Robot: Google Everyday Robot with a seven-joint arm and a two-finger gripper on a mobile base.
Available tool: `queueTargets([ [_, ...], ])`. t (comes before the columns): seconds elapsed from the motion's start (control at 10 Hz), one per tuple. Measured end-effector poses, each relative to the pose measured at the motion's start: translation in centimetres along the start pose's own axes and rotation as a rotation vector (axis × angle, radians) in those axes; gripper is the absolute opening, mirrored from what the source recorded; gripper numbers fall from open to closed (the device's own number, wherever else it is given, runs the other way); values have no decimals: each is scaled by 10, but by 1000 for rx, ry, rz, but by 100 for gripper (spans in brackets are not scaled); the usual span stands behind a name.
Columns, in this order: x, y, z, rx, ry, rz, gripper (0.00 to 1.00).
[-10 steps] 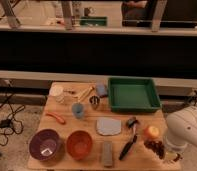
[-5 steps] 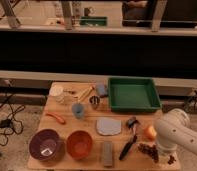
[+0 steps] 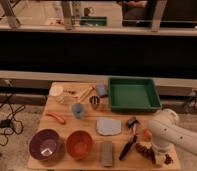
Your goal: Place grapes in table surface
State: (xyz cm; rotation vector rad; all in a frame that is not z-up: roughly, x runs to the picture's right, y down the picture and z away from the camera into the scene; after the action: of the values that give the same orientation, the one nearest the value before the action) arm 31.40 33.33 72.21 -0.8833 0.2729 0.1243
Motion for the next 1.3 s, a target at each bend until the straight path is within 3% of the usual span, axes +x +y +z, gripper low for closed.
queueTargets([
  [0.6,5,-13,12,-30,31,9,1],
  [0.8,5,-13,14,-37,40,11,15],
  [1.3,7,-12,17,-48,59,17,67],
])
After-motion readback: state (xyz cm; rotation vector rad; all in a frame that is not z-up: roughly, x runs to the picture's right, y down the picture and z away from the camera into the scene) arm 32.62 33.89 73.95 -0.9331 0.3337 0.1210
